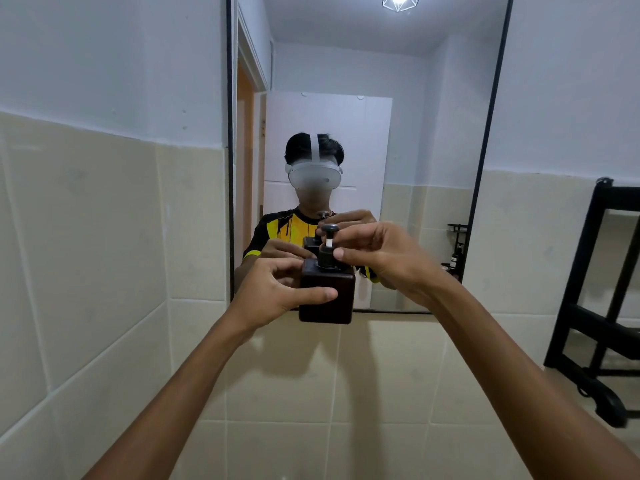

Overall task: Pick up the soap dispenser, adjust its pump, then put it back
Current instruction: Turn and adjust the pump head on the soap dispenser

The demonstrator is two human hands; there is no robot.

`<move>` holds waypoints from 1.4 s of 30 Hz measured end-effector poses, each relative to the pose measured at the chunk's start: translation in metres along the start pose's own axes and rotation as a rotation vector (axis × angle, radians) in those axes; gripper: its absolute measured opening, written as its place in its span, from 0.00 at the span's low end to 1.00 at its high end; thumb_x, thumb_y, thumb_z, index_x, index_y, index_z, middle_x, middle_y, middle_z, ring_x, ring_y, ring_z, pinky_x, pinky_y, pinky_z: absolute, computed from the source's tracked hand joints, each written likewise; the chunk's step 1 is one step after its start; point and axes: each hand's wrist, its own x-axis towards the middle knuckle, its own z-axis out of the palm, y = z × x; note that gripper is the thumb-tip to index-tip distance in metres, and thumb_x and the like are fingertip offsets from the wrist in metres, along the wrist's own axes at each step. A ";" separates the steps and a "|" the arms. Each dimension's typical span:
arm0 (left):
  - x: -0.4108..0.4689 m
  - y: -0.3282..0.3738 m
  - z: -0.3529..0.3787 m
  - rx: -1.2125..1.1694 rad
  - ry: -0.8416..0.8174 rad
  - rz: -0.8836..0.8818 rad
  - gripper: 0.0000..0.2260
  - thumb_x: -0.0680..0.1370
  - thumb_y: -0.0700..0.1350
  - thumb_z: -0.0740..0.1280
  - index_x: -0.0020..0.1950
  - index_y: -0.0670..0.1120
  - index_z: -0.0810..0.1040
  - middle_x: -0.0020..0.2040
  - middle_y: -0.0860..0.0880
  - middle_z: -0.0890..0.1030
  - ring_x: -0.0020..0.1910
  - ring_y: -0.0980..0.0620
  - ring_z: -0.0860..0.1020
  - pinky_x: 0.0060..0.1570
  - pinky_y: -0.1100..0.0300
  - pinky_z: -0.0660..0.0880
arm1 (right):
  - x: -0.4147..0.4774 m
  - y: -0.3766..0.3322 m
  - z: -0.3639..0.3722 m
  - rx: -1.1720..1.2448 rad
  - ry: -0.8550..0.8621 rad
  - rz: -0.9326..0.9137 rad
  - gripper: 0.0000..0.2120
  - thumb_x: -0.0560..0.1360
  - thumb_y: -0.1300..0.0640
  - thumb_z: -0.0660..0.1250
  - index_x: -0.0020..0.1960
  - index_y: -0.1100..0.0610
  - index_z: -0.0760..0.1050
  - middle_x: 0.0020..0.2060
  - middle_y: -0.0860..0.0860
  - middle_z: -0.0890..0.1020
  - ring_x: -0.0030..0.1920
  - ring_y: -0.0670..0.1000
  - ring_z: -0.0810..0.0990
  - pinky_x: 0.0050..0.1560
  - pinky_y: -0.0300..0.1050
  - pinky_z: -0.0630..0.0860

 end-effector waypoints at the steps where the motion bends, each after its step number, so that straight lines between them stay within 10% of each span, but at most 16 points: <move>1: -0.001 0.000 0.001 0.005 0.004 0.003 0.20 0.65 0.42 0.82 0.55 0.42 0.86 0.50 0.47 0.88 0.48 0.51 0.87 0.41 0.61 0.83 | -0.001 0.001 0.002 -0.009 0.014 -0.005 0.10 0.75 0.68 0.72 0.57 0.63 0.84 0.58 0.58 0.86 0.60 0.56 0.85 0.66 0.56 0.79; 11: 0.004 0.011 -0.002 0.048 -0.060 0.024 0.18 0.67 0.39 0.80 0.56 0.41 0.86 0.49 0.49 0.88 0.52 0.53 0.86 0.45 0.62 0.83 | -0.001 -0.009 -0.006 -0.022 -0.079 -0.054 0.13 0.78 0.70 0.68 0.61 0.72 0.79 0.61 0.63 0.84 0.63 0.57 0.83 0.59 0.40 0.82; 27: 0.004 0.007 0.016 0.134 0.100 -0.035 0.24 0.57 0.54 0.85 0.50 0.47 0.89 0.42 0.48 0.89 0.46 0.47 0.88 0.48 0.44 0.85 | 0.001 0.011 0.014 -0.161 0.200 -0.075 0.12 0.75 0.65 0.74 0.43 0.47 0.83 0.37 0.39 0.87 0.43 0.37 0.87 0.45 0.31 0.80; 35: 0.008 0.008 -0.006 0.011 0.001 -0.041 0.27 0.61 0.49 0.83 0.58 0.45 0.86 0.56 0.52 0.87 0.54 0.55 0.86 0.52 0.61 0.82 | -0.008 0.009 0.004 -0.274 0.282 -0.169 0.10 0.76 0.58 0.74 0.56 0.56 0.86 0.56 0.49 0.86 0.58 0.48 0.85 0.57 0.43 0.82; 42: 0.011 -0.005 -0.010 -0.212 0.006 -0.089 0.23 0.71 0.50 0.72 0.61 0.37 0.83 0.55 0.43 0.87 0.57 0.48 0.85 0.50 0.56 0.84 | -0.021 0.026 0.003 0.018 0.175 0.003 0.13 0.79 0.62 0.69 0.62 0.64 0.82 0.43 0.48 0.84 0.32 0.33 0.80 0.28 0.25 0.72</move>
